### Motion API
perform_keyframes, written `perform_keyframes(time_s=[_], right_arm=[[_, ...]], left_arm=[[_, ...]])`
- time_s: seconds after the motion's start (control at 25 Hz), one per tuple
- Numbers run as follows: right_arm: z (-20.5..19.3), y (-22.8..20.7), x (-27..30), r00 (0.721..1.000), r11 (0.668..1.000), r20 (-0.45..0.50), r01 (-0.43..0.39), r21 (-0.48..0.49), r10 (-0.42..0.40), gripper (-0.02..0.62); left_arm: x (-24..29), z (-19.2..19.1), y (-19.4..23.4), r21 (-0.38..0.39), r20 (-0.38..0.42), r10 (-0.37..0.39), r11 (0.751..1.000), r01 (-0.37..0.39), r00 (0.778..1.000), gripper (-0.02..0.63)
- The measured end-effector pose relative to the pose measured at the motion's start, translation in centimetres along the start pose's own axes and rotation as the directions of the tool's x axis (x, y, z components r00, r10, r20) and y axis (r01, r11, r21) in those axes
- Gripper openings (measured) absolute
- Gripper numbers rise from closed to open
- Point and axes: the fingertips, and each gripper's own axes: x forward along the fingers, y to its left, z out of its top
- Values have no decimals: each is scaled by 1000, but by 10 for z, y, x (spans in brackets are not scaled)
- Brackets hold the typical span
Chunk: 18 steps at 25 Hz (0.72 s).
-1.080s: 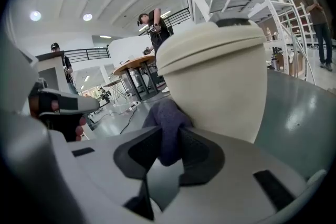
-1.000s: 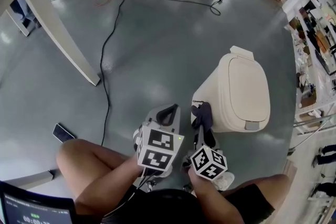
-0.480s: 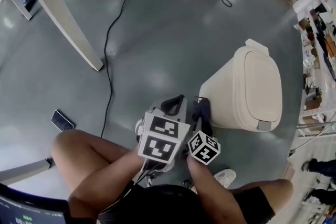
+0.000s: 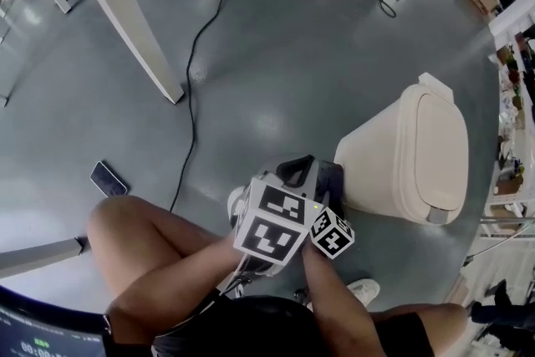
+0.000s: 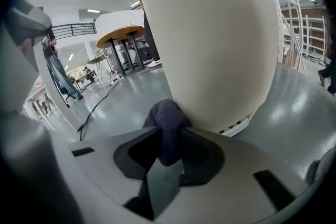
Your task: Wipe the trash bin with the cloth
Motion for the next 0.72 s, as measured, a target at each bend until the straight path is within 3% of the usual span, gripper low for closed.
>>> perform_keyframes(time_s=[0.2, 0.4, 0.52, 0.72], right_arm=[[3, 6, -11, 1000, 1000, 2, -26, 10, 26, 92], [34, 39, -50, 990, 994, 92, -109, 1, 109, 92], [63, 51, -76, 974, 988, 172, -154, 29, 147, 92], [115, 78, -119, 927, 970, 313, -235, 53, 208, 92]], left_arm=[[-3, 6, 13, 3, 26, 39, 999, -39, 999, 0], [-9, 14, 49, -13, 53, 121, 993, -121, 991, 0], [-11, 18, 50, -36, 57, 125, 992, -123, 990, 0], [-9, 19, 40, 7, 63, 116, 993, -116, 991, 0]])
